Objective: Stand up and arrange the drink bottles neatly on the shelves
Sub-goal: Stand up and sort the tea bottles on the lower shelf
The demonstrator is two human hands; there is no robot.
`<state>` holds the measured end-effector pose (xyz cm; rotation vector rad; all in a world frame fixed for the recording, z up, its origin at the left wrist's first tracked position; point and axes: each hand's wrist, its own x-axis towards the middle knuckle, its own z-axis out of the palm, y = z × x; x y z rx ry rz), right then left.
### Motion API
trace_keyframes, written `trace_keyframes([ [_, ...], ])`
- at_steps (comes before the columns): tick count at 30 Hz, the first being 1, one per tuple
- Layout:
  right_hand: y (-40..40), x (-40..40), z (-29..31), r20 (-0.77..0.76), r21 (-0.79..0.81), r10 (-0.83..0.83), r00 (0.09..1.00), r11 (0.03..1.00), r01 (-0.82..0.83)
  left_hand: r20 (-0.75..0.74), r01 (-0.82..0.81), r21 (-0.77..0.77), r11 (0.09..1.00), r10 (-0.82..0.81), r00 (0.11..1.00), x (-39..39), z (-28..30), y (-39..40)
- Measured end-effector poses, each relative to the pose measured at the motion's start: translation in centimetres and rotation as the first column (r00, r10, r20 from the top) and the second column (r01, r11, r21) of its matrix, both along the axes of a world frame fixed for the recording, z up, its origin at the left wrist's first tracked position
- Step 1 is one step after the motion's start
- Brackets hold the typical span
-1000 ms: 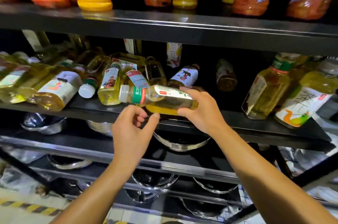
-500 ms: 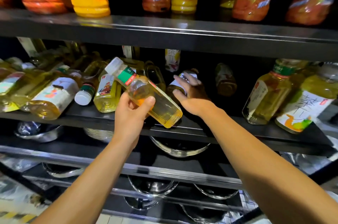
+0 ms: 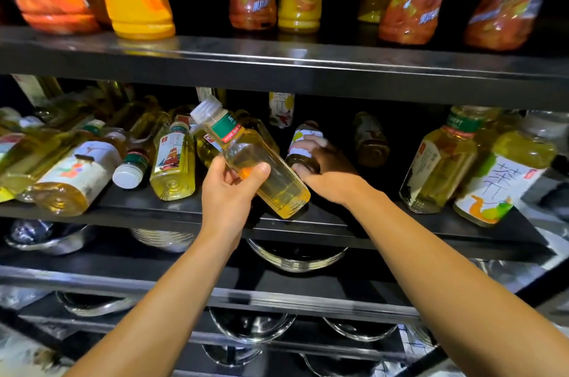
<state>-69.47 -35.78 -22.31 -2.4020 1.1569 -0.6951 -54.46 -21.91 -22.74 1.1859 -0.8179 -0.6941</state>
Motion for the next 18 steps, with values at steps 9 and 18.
trace_keyframes([
  [9,-0.5,1.3,1.9,-0.112,0.092,-0.196,0.974,0.974,0.207,0.118,-0.029,-0.035,0.999,0.033,0.993,1.4,0.6,1.0],
  [18,0.0,0.4,1.8,-0.346,-0.025,-0.395,0.851,0.911,0.412,0.414,-0.049,0.001,0.999,0.044,0.909,0.8,0.9,0.8],
])
